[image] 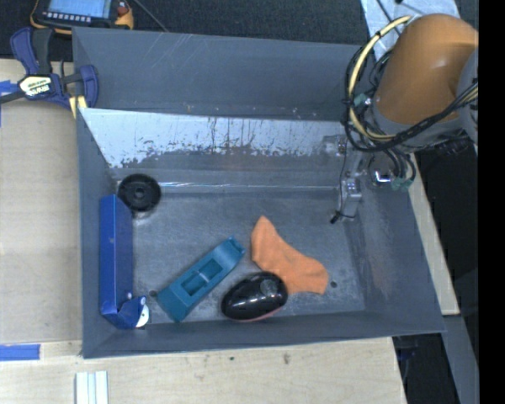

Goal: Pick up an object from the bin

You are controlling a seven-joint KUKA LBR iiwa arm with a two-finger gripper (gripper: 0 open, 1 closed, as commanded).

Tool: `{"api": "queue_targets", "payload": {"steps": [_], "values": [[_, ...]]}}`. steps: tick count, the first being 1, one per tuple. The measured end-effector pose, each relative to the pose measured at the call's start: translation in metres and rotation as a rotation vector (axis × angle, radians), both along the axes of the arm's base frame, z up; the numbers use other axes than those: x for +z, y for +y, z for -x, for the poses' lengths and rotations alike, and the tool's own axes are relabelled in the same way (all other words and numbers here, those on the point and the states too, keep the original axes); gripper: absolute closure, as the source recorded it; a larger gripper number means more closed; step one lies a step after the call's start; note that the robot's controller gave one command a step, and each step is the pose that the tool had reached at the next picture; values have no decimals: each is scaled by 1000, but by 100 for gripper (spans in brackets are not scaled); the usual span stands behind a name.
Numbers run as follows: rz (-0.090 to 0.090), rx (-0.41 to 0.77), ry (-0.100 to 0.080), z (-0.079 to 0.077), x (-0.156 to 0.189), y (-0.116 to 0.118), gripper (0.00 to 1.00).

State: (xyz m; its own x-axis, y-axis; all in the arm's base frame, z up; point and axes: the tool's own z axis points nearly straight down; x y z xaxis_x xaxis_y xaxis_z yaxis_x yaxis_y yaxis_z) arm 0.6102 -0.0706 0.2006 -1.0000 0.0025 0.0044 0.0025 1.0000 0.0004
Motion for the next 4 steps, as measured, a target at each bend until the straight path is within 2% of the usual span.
{"api": "queue_targets", "payload": {"steps": [1, 2, 3, 4], "values": [[1, 1, -8, -1, 5, 0, 0], [3, 10, -13, -1, -39, 49, 0], [-4, -34, -4, 22, -61, 64, 0], [2, 24, -10, 38, -97, 77, 0]]}}
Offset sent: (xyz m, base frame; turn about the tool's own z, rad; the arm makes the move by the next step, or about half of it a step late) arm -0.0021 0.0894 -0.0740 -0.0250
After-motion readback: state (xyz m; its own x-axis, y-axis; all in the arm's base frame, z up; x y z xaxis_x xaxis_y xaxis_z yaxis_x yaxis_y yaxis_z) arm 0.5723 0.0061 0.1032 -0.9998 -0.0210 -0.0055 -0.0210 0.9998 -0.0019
